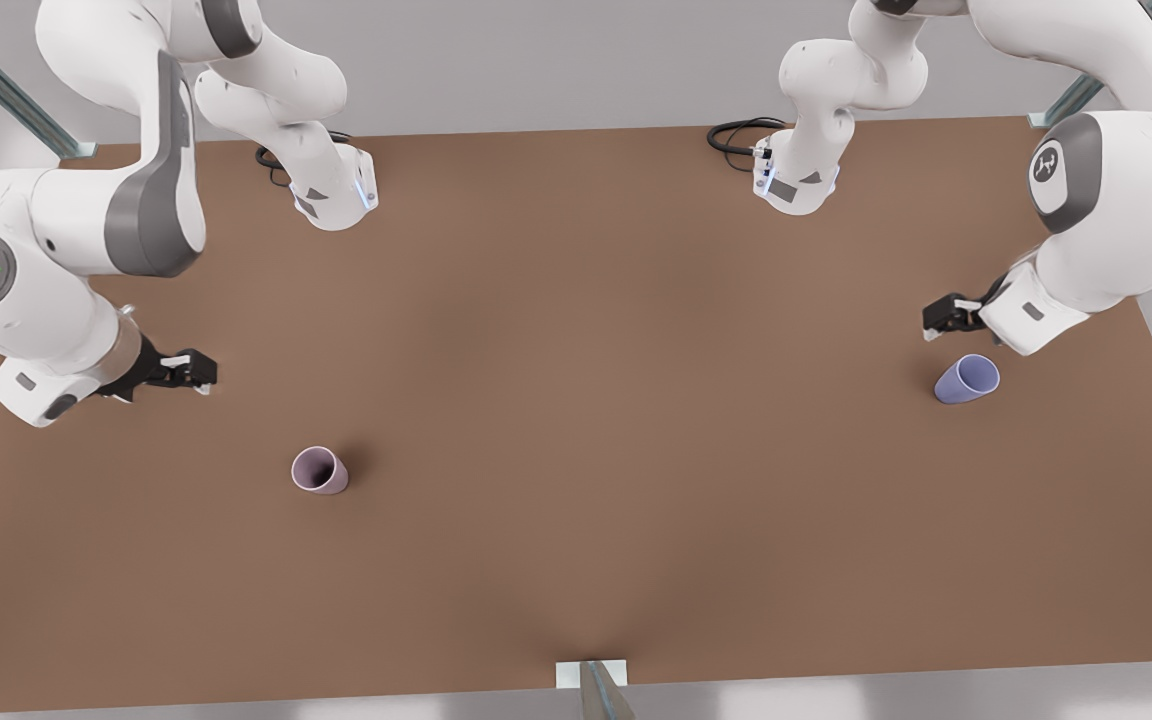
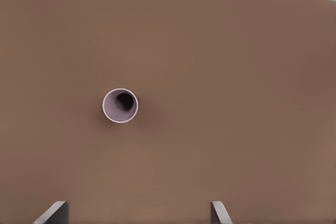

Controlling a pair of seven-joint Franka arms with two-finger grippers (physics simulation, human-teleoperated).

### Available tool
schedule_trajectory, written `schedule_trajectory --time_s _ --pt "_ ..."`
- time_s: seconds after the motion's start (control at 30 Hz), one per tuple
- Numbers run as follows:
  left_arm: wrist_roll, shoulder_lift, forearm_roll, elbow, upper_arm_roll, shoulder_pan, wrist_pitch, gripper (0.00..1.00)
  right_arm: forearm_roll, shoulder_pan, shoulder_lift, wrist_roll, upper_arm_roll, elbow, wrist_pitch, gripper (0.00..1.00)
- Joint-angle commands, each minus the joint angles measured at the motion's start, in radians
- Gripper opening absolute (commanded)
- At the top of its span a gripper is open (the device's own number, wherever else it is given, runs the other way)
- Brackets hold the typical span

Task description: Stack the cups, with the pink cup at the bottom and the purple cup at the top

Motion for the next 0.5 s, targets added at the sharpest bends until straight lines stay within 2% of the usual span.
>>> schedule_trajectory --time_s 0.0,0.1,0.2,0.3,0.47 --pt "0.033 0.0 0.002 0.0 0.0 0.0 0.053 1.0 -0.009 0.002 0.001 -0.097 -0.002 -0.001 0.006 1.0" --pt "0.027 0.013 -0.005 0.0 0.002 0.003 0.054 1.0 -0.002 0.0 0.014 -0.08 0.002 -0.041 0.037 1.0" --pt "0.027 0.022 -0.016 0.0 0.0 0.003 0.04 1.0 -0.001 0.0 0.041 -0.069 0.004 -0.137 0.18 1.0" --pt "0.034 0.022 -0.05 0.086 0.002 0.003 -0.13 1.0 0.001 -0.006 0.128 0.039 0.019 -0.154 0.278 1.0" --pt "0.024 0.099 -0.085 0.066 0.01 0.008 -0.161 1.0 0.008 0.0 0.179 0.055 0.019 -0.205 0.414 1.0"
